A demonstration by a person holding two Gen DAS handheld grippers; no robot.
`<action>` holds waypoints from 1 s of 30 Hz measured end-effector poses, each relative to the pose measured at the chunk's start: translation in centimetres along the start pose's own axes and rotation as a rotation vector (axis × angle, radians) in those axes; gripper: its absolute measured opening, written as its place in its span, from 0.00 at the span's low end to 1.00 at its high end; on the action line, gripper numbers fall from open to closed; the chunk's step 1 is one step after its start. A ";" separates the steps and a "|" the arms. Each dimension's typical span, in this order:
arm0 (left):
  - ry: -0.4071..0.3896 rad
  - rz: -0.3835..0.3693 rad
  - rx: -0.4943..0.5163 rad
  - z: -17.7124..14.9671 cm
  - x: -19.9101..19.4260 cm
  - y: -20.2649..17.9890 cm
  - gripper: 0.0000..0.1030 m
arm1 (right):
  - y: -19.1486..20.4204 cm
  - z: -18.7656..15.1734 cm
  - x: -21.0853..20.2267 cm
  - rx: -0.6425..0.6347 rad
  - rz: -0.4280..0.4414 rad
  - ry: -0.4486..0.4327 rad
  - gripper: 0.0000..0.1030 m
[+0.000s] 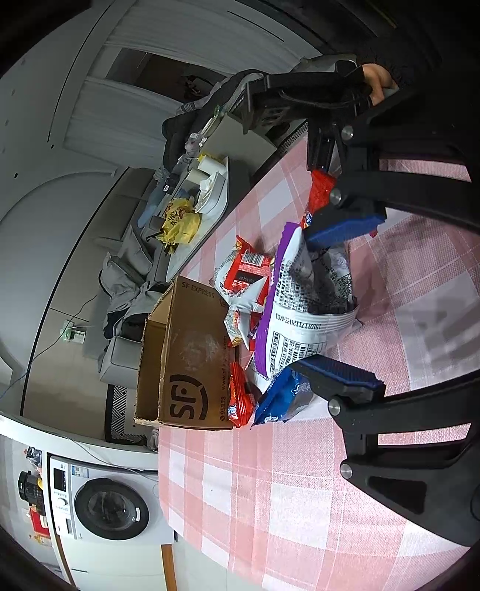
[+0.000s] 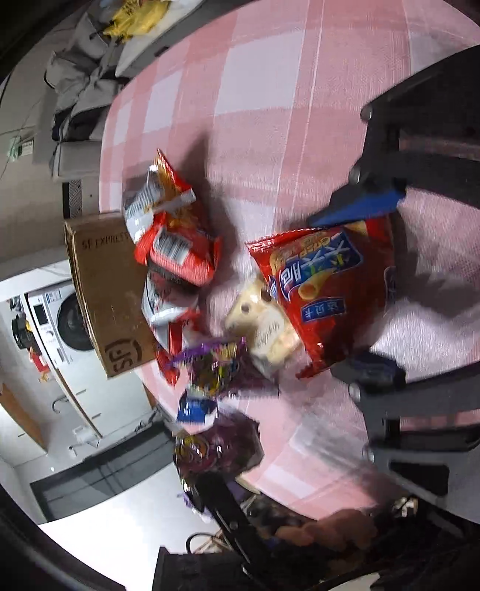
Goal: Organize snacks
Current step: 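Lift the purple-and-white bag with the left gripper while the right gripper lifts the red chip bag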
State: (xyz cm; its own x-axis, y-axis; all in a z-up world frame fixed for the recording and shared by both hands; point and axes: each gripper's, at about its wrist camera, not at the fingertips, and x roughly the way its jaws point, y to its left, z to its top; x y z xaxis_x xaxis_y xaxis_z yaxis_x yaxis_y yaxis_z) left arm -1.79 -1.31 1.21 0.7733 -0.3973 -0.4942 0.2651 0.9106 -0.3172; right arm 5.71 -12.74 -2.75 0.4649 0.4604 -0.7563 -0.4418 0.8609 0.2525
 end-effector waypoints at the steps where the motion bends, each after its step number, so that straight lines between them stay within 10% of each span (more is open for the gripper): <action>1: -0.003 -0.002 -0.001 0.1 0.0 0.0 0.52 | 0.1 -0.1 -0.2 -0.004 0.001 -0.009 0.53; 30: -0.163 0.088 0.057 6.7 -4.1 0.0 0.52 | 1.9 10.9 -6.8 0.051 0.095 -0.303 0.52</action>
State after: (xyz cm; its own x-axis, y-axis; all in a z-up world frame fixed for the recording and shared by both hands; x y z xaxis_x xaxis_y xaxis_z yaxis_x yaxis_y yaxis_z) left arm -1.08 1.10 8.67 0.8767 -0.2960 -0.3791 0.2207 0.9479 -0.2299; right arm 10.06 -11.86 9.38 0.6343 0.5759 -0.5158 -0.4585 0.8174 0.3489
